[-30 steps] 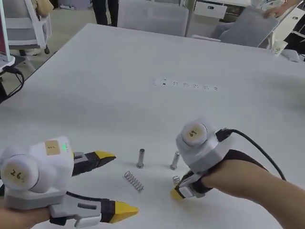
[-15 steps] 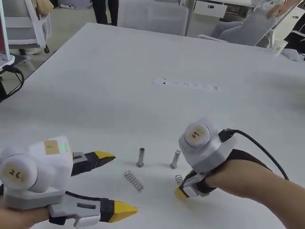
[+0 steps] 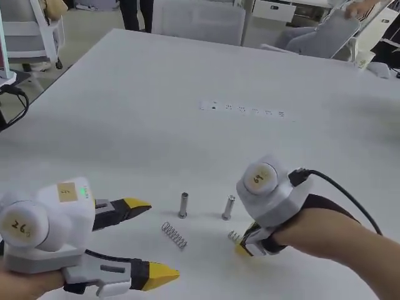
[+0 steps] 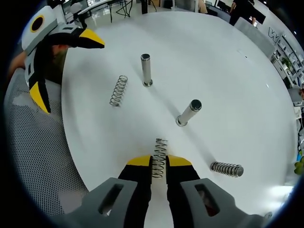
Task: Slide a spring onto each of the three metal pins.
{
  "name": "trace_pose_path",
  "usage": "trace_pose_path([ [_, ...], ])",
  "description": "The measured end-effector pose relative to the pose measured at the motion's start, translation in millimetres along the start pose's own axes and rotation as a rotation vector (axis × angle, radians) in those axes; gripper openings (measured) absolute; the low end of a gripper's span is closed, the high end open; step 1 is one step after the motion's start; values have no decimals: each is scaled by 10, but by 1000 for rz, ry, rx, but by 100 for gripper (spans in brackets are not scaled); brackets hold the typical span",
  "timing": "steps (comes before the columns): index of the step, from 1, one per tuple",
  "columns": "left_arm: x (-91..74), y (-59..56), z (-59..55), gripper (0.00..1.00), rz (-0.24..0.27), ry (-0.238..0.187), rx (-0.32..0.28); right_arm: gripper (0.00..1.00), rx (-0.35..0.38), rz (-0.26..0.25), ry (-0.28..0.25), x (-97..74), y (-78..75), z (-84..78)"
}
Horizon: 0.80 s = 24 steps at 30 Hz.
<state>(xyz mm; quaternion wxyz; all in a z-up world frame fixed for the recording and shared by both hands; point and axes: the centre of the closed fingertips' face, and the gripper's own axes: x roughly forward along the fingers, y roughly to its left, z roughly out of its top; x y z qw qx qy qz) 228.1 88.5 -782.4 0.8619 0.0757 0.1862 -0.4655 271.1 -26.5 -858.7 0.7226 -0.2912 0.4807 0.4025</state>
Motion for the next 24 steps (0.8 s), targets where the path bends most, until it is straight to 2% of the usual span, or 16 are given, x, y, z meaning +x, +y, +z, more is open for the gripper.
trace_pose_path([
  [15, -9, -41, 15, 61, -12, -4, -1, 8, -63, 56, -28, -131, 209, 139],
  [24, -14, -73, 38, 54, -36, -1, 12, 8, -108, 110, -62, -232, 397, 276],
])
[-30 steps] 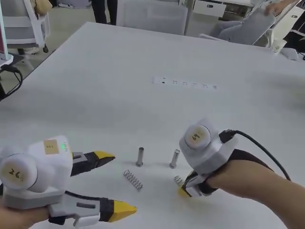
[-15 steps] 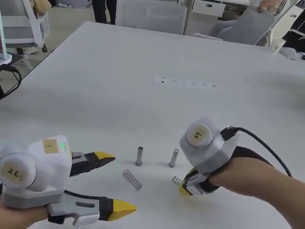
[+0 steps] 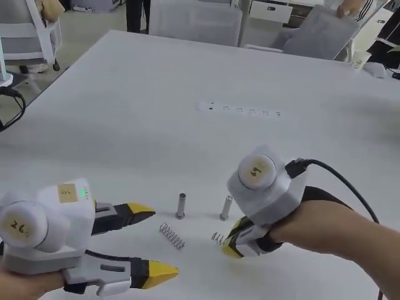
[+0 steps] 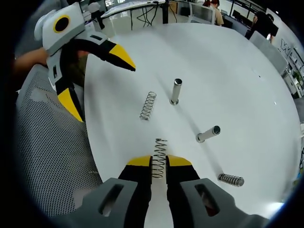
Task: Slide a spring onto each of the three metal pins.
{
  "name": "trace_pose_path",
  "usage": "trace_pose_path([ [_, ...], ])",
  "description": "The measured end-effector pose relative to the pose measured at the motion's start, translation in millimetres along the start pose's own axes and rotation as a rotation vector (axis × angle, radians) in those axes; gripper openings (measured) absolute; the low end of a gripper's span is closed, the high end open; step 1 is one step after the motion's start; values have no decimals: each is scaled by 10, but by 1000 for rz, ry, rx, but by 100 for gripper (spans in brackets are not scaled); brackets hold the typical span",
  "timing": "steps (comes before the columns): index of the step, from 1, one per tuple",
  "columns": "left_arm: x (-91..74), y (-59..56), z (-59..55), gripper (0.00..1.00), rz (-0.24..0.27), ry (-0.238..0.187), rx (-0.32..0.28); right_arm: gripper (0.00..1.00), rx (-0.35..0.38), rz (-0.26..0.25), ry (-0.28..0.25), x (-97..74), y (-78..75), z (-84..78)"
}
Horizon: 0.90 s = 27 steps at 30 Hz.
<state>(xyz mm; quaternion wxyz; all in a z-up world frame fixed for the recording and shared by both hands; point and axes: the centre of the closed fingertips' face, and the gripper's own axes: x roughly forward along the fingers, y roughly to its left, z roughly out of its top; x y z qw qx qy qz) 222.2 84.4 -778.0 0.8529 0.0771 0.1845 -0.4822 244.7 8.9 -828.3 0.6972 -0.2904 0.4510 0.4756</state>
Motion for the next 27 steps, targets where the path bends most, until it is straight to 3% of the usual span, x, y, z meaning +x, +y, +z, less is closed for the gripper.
trace_pose_path([
  [27, 1, -259, -8, 29, -116, 5, 63, 8, -276, 135, -26, -140, 670, 331],
])
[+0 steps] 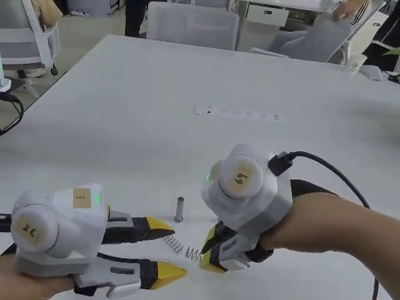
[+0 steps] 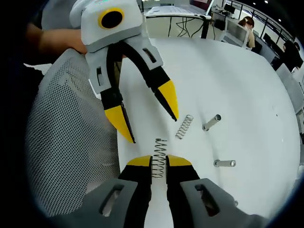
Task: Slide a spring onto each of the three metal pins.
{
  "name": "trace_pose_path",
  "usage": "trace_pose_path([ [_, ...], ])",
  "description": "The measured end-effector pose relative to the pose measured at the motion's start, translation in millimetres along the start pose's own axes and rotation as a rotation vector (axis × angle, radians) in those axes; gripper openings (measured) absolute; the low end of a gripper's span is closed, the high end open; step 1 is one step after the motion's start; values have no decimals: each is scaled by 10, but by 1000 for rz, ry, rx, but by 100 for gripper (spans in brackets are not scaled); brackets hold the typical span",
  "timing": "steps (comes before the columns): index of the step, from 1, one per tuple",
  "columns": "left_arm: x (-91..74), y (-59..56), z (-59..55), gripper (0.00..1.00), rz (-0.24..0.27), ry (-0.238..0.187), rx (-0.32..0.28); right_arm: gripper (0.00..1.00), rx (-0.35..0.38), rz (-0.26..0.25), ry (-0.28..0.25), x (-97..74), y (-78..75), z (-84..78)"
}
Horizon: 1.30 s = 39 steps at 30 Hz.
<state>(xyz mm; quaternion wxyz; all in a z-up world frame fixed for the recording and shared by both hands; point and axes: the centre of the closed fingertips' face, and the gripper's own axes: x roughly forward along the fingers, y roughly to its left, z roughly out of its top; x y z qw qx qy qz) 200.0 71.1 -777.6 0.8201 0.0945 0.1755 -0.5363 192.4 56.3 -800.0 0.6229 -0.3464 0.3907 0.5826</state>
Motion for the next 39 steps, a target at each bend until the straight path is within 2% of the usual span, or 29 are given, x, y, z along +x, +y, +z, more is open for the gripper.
trace_pose_path([
  [8, -14, -62, 25, 21, -26, -5, 9, 8, -82, 23, -24, -39, 79, 134],
  [20, 1, -109, 55, 7, -68, 1, 12, 8, -197, 32, -37, -72, 109, 181],
  [27, 14, -103, 62, 5, -75, 6, 2, 8, -239, 34, -40, -96, 115, 174],
  [36, 27, -152, 74, 3, -101, 10, -6, 8, -225, 52, -54, -120, 128, 155],
  [39, 32, -166, 74, 3, -106, 16, -7, 8, -199, 61, -58, -117, 128, 144],
])
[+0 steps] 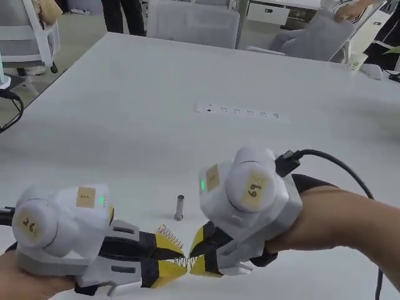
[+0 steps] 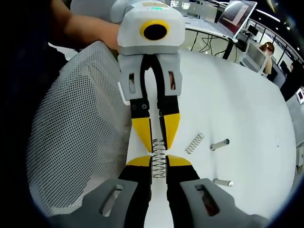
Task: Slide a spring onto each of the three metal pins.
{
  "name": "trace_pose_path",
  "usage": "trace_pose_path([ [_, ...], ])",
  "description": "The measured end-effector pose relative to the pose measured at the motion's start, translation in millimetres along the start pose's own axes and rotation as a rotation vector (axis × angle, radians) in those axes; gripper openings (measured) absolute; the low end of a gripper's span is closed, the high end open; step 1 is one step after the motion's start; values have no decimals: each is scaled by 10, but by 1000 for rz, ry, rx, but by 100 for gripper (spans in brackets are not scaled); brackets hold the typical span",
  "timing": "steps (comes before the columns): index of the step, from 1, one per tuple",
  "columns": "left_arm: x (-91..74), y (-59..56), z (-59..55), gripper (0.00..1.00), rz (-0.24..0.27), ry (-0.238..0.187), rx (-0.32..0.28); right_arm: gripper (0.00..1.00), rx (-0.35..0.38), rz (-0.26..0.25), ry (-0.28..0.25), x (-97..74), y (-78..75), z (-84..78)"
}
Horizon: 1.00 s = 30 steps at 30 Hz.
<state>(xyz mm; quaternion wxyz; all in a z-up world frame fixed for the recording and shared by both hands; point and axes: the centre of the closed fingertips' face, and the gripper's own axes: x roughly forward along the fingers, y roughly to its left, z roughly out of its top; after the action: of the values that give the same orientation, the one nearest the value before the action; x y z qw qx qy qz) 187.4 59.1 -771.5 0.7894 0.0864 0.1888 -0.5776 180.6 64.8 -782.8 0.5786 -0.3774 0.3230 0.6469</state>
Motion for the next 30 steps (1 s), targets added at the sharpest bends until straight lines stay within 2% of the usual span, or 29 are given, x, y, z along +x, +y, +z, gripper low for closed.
trace_pose_path([
  [22, -8, 0, 55, 3, 1, -30, -18, 9, 82, 4, -21, 23, 1, -194],
  [25, -16, -3, 43, 3, 4, -29, -16, 9, 110, 1, -39, 21, 6, -175],
  [30, -12, -10, 21, 3, 9, -26, -12, 8, 105, -12, -56, -39, 15, -128],
])
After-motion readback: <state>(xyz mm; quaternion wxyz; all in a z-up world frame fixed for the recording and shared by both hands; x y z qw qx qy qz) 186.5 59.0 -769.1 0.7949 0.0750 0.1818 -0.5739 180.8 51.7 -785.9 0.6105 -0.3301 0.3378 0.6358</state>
